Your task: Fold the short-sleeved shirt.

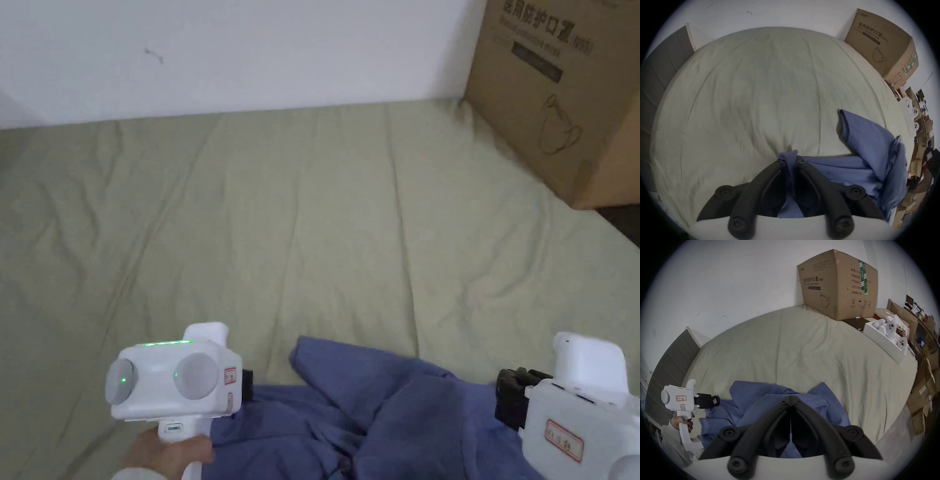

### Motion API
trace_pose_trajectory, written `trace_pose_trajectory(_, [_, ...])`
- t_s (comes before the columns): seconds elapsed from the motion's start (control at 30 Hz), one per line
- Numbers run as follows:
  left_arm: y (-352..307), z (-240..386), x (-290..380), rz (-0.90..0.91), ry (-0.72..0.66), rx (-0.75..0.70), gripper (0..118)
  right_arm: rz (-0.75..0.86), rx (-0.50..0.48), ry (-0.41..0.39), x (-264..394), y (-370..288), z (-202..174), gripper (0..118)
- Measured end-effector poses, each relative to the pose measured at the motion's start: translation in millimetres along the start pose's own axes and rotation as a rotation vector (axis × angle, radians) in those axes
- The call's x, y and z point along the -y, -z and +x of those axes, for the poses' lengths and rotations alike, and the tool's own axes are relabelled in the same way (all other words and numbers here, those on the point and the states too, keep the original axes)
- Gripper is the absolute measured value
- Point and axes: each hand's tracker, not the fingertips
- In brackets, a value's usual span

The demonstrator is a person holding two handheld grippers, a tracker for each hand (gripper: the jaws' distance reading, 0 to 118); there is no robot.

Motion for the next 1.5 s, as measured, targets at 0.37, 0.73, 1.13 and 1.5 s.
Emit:
trace_pose_trajectory(0.37, [-46.6, 1.6, 6.7, 0.081, 0.013, 0.058, 8, -0.442, -0.211, -0.191, -86.5, 149.0, -25.9, 57])
trace_pose_trajectory(0.73, [-51.2, -2.1, 12.5, 0.079, 0.029, 0.06, 8, -0.593, -0.05, -0.337, -64.2, 186.4, -38.0, 6])
trace_pose_trajectory(1.13, [-130.5, -34.4, -25.0, 0.222, 0.028, -0.034, 8, -0.365, -0.136, -0.089, -169.8, 92.8, -10.1, 6])
trace_pose_trajectory(1.5, [-268.0, -82.5, -79.6, 0.468, 0.016, -0.206, 8, -0.056, -0.1, -0.038, -280.5, -55.5, 26.0, 6])
